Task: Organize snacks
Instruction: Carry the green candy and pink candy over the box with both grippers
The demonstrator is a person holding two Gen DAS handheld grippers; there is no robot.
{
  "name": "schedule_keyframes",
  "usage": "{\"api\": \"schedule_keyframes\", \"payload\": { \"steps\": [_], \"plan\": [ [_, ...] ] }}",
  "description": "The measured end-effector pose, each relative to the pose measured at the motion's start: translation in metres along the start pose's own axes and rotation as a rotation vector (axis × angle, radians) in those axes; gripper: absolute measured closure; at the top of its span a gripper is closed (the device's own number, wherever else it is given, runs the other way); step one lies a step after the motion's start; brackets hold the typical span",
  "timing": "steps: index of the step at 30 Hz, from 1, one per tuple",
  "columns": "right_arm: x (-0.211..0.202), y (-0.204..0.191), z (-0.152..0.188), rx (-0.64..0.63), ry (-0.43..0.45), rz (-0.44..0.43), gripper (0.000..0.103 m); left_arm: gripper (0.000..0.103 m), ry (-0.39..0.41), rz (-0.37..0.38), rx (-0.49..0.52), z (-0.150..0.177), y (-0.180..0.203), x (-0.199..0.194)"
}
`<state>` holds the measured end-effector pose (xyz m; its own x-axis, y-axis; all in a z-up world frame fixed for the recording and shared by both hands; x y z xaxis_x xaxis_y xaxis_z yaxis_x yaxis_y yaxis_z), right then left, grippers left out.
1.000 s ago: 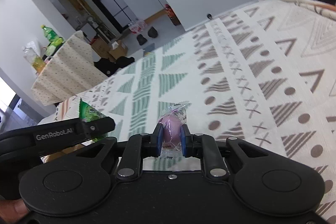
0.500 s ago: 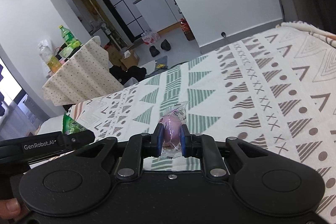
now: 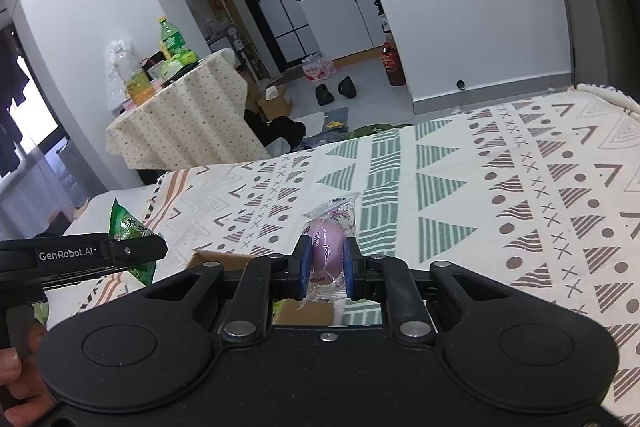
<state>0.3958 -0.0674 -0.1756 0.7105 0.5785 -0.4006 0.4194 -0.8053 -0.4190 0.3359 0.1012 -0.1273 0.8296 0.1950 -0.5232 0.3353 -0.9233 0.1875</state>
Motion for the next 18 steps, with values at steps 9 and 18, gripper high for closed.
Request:
{"api": "schedule_keyframes", "payload": {
  "steps": [9, 18],
  "plan": [
    [-0.005, -0.029, 0.015, -0.045, -0.031, 0.000, 0.087, 0.075, -0.004, 0.005, -0.051, 0.004, -0.032, -0.017],
    [-0.001, -0.053, 0.028, -0.101, -0.061, 0.012, 0.087, 0.075, -0.021, 0.022, -0.079, 0.010, -0.054, -0.020]
  ]
}}
Point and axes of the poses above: each gripper's, at about its wrist camera, not at the fingertips, and x roughly the way its jaws point, y to its right, z to its underside, the point moved 10 cm from there along x, roughly the way its jaws point, and after that the axes turned 9 degrees about y, right-handed, at the moved point
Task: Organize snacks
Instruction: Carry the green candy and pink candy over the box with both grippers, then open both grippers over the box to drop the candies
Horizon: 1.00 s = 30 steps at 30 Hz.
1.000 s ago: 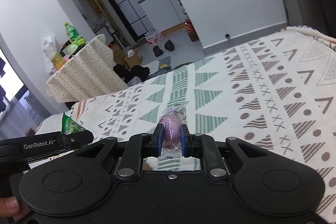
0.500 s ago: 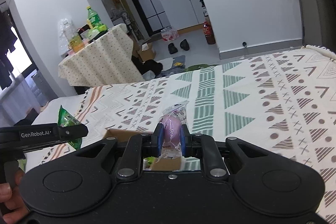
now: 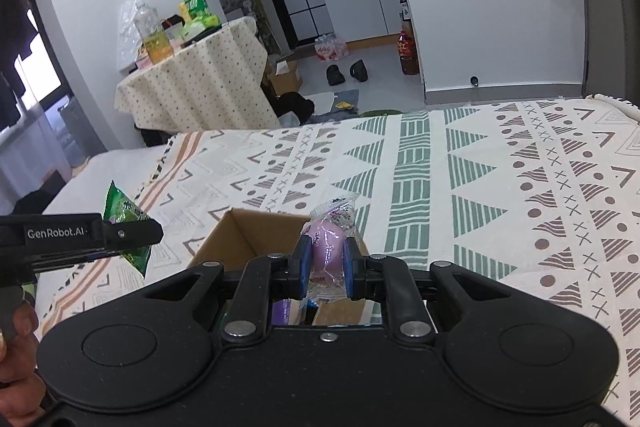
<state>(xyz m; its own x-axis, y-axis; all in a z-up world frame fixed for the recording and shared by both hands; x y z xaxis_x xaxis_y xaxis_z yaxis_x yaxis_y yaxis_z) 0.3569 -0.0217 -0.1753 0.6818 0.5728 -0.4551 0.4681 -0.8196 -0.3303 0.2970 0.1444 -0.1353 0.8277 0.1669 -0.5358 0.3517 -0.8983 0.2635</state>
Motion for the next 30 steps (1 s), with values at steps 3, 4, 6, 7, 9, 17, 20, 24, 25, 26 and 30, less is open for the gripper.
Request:
{"api": "schedule_keyframes", "payload": {
  "steps": [3, 4, 6, 7, 9, 17, 20, 24, 25, 26, 30],
  "plan": [
    [0.004, -0.005, 0.006, -0.011, -0.020, 0.005, 0.087, 0.075, -0.009, 0.009, -0.008, 0.002, -0.005, 0.003],
    [0.005, -0.007, 0.008, -0.015, -0.026, 0.005, 0.087, 0.075, -0.013, 0.011, -0.011, 0.003, -0.006, 0.005],
    [0.008, -0.011, 0.012, -0.025, -0.041, 0.004, 0.087, 0.075, -0.022, 0.015, -0.017, 0.006, -0.009, 0.009],
    [0.010, -0.013, 0.014, -0.029, -0.048, 0.004, 0.087, 0.075, -0.027, 0.017, -0.020, 0.007, -0.011, 0.010],
    [0.013, -0.017, 0.018, -0.036, -0.063, 0.001, 0.086, 0.075, -0.037, 0.020, -0.025, 0.010, -0.013, 0.015],
    [0.026, -0.017, 0.027, 0.001, -0.110, -0.012, 0.081, 0.075, -0.075, 0.022, -0.037, 0.019, -0.019, 0.038],
    [0.027, -0.012, 0.024, 0.020, -0.101, -0.009, 0.080, 0.075, -0.087, 0.018, -0.043, 0.020, -0.020, 0.048],
    [0.032, -0.003, 0.023, 0.040, -0.104, 0.002, 0.080, 0.074, -0.101, 0.017, -0.047, 0.021, -0.019, 0.059],
    [0.033, -0.001, 0.023, 0.042, -0.105, 0.003, 0.079, 0.074, -0.102, 0.015, -0.046, 0.021, -0.018, 0.062],
    [0.034, 0.001, 0.024, 0.044, -0.107, 0.005, 0.079, 0.074, -0.102, 0.013, -0.047, 0.021, -0.018, 0.065],
    [0.039, 0.006, 0.026, 0.054, -0.116, 0.007, 0.078, 0.071, -0.100, -0.028, -0.040, 0.021, -0.020, 0.074]
  ]
}}
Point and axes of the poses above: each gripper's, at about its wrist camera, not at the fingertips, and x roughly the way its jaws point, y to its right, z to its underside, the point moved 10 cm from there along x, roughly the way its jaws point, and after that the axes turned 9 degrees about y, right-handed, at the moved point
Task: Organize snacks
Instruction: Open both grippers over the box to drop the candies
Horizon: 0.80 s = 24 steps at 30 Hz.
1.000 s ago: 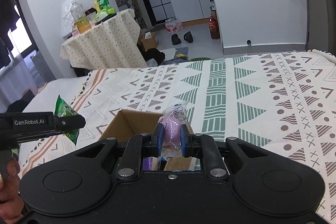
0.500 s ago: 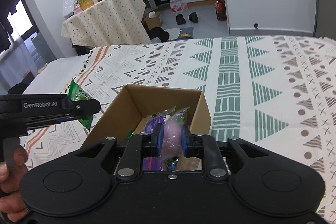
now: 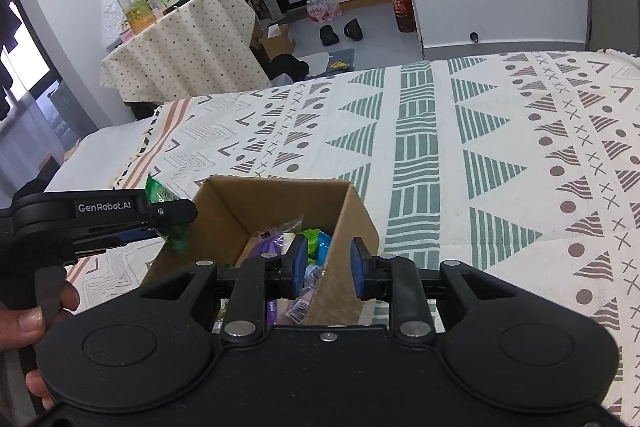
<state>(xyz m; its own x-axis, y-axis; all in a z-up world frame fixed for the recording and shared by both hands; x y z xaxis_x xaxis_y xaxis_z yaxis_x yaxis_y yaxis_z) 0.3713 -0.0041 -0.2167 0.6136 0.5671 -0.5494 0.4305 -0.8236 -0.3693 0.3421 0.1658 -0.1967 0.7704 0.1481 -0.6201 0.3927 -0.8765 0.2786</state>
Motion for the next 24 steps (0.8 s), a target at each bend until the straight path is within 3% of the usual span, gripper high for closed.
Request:
{"api": "schedule_keyframes", "payload": {
  "steps": [4, 11, 19, 24],
  "plan": [
    [0.002, 0.003, 0.002, 0.005, -0.008, -0.004, 0.076, 0.063, -0.001, -0.013, -0.011, -0.001, -0.002, 0.002],
    [-0.002, 0.004, 0.000, 0.007, 0.002, -0.007, 0.072, 0.059, -0.008, -0.033, -0.017, -0.003, -0.005, -0.004],
    [-0.019, 0.007, 0.000, 0.024, 0.009, 0.005, 0.062, 0.036, -0.039, -0.047, 0.026, 0.002, 0.002, -0.024],
    [-0.037, 0.010, -0.002, 0.045, 0.018, 0.024, 0.057, 0.029, -0.065, -0.045, 0.041, 0.008, 0.004, -0.039]
  ]
}}
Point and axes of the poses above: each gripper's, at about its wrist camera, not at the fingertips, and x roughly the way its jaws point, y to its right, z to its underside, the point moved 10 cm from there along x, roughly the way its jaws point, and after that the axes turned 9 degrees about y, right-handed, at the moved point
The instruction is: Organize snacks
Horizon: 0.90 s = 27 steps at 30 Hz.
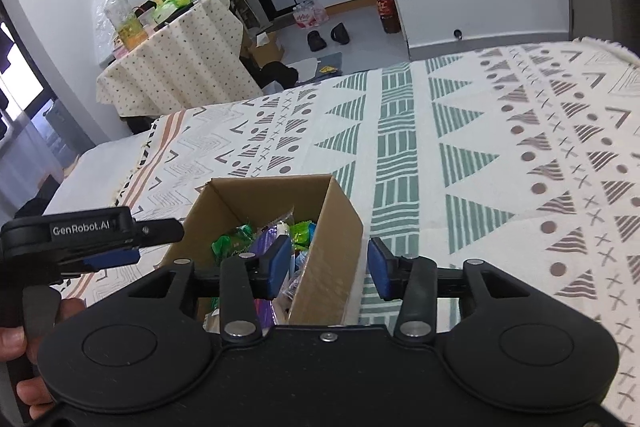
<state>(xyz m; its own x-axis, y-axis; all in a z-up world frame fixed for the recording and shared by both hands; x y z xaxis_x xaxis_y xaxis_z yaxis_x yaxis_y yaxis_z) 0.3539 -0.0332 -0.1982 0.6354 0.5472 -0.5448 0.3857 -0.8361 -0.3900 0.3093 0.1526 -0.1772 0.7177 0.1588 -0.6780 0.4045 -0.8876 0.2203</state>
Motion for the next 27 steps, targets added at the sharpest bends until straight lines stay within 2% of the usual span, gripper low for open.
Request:
{"api": "schedule_keyframes", "payload": {
  "steps": [4, 11, 15, 20, 27],
  "plan": [
    [-0.018, -0.006, -0.007, -0.006, 0.025, 0.002, 0.048, 0.026, -0.019, 0.008, 0.013, 0.003, 0.002, -0.014],
    [-0.049, -0.016, -0.008, -0.026, 0.036, 0.012, 0.038, 0.025, -0.013, 0.029, 0.062, 0.001, 0.014, -0.043],
    [-0.066, -0.019, -0.010, -0.040, 0.048, 0.024, 0.025, 0.019, -0.009, 0.045, 0.101, 0.005, 0.022, -0.060],
    [-0.084, -0.022, -0.010, -0.049, 0.050, 0.027, 0.021, 0.018, -0.014, 0.053, 0.156, 0.013, 0.029, -0.080],
    [-0.113, -0.032, -0.016, -0.061, 0.073, 0.032, 0.008, 0.013, 0.000, 0.065, 0.211, 0.015, 0.034, -0.110]
  ]
}}
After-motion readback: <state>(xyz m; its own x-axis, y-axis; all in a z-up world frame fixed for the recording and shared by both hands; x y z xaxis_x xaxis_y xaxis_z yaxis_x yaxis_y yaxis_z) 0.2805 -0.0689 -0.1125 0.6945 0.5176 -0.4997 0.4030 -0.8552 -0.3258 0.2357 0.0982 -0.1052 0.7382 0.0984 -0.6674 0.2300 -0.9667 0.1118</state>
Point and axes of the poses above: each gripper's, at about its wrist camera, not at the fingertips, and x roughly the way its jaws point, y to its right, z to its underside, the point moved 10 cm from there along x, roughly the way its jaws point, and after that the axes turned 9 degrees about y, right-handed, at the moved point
